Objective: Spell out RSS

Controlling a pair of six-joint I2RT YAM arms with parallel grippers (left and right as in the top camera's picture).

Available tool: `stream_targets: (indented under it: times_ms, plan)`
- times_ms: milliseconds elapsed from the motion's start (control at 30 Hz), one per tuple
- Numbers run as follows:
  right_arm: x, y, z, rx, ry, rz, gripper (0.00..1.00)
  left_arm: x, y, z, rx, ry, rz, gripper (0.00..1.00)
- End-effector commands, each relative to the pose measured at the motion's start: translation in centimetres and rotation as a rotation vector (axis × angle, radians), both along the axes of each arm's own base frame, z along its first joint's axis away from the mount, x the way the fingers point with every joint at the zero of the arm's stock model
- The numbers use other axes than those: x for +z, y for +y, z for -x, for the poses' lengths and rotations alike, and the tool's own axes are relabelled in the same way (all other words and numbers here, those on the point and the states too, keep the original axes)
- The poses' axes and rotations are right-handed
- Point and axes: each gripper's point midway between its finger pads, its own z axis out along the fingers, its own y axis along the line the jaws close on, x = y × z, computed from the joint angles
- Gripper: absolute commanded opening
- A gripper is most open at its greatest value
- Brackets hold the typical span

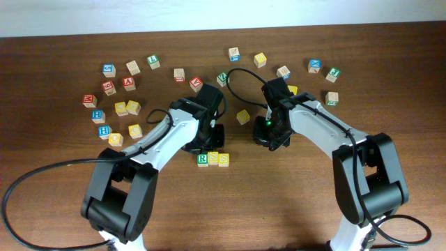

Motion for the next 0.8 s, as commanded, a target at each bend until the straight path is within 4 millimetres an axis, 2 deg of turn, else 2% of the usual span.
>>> stream_targets:
  times_ms: [0,567,667,767]
  plan:
    - [-0.1,-0.2,0.2,-0.005,0.007,0.004,0.10,0.3,0.3,0.6,0.009,0.009,-0.012,0.00]
    - [-0.1,-0.2,0.2,-0.005,0.007,0.004,0.10,0.2,0.8,1.3,0.010,0.034,-0.034,0.00]
    - [-0.1,-0.2,0.2,-0.005,0.007,0.004,0.10,0.3,0.4,0.1,0.012,-0.015,-0.019,0.00]
    - [-0.1,-0.2,0.2,-0.005,0.006,0.004,0.10,0.3,0.5,-0.3,0.014,-0.032,-0.027,0.00]
